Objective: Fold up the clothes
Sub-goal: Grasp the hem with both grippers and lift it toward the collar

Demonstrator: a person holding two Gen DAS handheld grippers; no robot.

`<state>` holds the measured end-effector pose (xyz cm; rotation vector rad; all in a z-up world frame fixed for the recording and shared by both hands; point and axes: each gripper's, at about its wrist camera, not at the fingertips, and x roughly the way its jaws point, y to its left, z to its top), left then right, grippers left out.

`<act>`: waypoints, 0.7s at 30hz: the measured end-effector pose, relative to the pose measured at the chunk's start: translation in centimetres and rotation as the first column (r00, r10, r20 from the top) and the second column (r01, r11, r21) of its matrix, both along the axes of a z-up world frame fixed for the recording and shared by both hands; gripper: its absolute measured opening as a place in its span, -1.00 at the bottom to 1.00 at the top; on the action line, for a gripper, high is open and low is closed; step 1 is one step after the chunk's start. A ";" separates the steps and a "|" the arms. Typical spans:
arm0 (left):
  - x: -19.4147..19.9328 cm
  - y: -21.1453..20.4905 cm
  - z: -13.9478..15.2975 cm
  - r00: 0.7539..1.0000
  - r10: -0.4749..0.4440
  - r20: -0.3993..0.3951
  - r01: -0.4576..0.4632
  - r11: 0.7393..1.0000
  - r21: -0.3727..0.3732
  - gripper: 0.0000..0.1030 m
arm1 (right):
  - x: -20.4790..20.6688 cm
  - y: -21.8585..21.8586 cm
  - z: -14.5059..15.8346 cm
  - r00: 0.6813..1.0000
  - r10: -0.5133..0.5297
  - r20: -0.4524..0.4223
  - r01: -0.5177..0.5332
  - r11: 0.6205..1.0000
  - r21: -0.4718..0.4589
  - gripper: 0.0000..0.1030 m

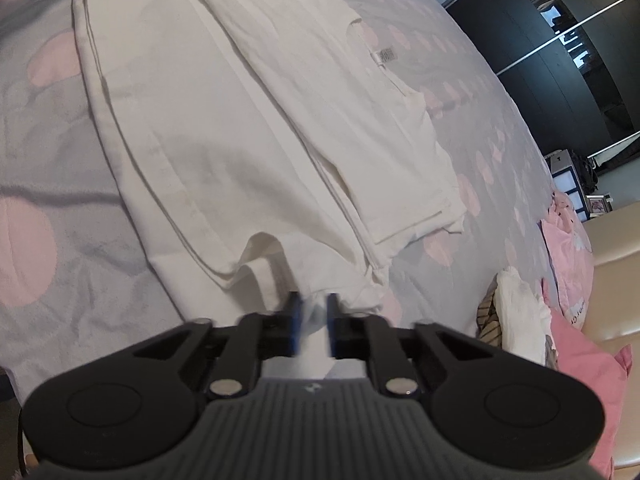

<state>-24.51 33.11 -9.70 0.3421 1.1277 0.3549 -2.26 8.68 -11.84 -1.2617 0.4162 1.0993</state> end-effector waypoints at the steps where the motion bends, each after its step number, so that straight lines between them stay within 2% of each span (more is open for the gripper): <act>1: 0.0 0.2 0.4 1.000 0.009 0.013 -0.009 1.000 0.004 -0.90 | 0.1 -0.1 0.2 1.000 -0.010 0.004 0.010 1.000 0.006 -0.94; 6: -0.7 1.4 3.2 0.994 0.070 0.079 -0.070 0.998 -0.003 -0.96 | 2.1 -1.3 3.2 0.991 -0.134 -0.020 0.136 0.985 0.111 -0.95; 10: -1.3 2.7 5.8 0.982 0.138 0.127 -0.135 0.990 -0.032 -0.97 | 3.5 -2.6 5.5 0.976 -0.216 -0.019 0.217 0.965 0.150 -0.95; 14: -2.0 3.5 8.8 0.968 0.181 0.176 -0.171 0.983 -0.073 -0.97 | 3.9 -3.4 7.8 0.969 -0.244 -0.041 0.247 0.952 0.181 -0.95; 17: -1.8 4.2 10.9 0.964 0.193 0.182 -0.178 0.979 -0.097 -0.97 | 3.8 -3.4 9.4 0.971 -0.237 -0.014 0.235 0.952 0.195 -0.95; 18: -1.9 5.0 11.7 0.952 0.237 0.192 -0.210 0.966 -0.154 -0.97 | 3.9 -3.3 10.0 0.972 -0.236 -0.001 0.231 0.952 0.198 -0.95; 20: -2.6 6.9 13.7 0.906 0.351 0.238 -0.275 0.913 -0.300 -0.96 | 3.9 -3.2 11.2 0.971 -0.237 0.022 0.227 0.951 0.208 -0.96; 21: -2.9 7.5 14.3 0.889 0.381 0.254 -0.288 0.897 -0.337 -0.97 | 4.1 -3.5 12.0 0.969 -0.246 0.012 0.238 0.946 0.222 -0.96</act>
